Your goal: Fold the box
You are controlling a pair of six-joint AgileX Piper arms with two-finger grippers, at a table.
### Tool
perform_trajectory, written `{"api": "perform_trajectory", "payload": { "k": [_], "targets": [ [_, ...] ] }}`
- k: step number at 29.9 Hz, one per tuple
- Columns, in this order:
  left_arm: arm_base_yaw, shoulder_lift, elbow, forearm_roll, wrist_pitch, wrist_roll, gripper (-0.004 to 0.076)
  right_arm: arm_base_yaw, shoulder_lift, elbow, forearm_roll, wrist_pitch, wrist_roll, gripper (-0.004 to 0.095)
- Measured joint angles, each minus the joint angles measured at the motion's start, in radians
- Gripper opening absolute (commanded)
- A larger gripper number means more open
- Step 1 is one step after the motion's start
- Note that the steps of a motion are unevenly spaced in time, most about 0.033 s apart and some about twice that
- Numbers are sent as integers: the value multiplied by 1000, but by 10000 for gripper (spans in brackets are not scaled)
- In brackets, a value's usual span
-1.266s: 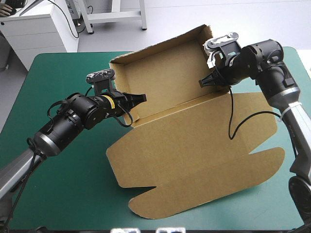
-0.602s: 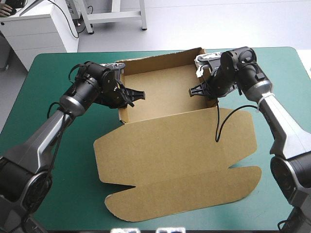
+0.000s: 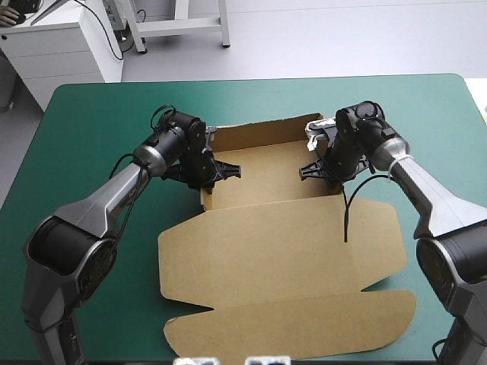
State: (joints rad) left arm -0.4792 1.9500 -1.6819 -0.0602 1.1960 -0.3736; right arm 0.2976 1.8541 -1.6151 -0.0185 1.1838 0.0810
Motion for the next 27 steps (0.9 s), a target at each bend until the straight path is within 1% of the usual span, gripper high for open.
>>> {"api": "perform_trajectory", "payload": {
  "k": [2,5,8,9,11,12,15,17,19,21,23,27],
  "targets": [
    [0,0,0,4,2,8,-8,0,11,0,5,0,1,0],
    [0,0,0,12,6,37,-7,0,29,0,26,1,3,45],
    [0,1,0,23,12,50,1,0,42,0,46,4,3,113],
    [0,2,0,25,12,56,14,0,43,0,48,5,0,146],
    [1,2,0,25,11,72,42,0,43,0,51,11,-6,222],
    [2,2,0,23,11,81,67,0,43,0,51,13,-9,277],
    [4,2,0,3,15,130,160,0,43,0,49,15,-12,467],
    [4,2,0,-7,20,150,237,0,43,0,48,15,-13,594],
    [4,2,0,-12,23,161,311,-1,43,0,45,15,-15,679],
    [4,2,0,-12,25,165,365,-2,43,0,44,15,-15,718],
    [4,2,0,-13,25,165,401,-2,43,0,43,14,-15,721],
    [4,3,0,-7,26,167,414,-2,43,-1,43,-3,-15,721]
  ]
}}
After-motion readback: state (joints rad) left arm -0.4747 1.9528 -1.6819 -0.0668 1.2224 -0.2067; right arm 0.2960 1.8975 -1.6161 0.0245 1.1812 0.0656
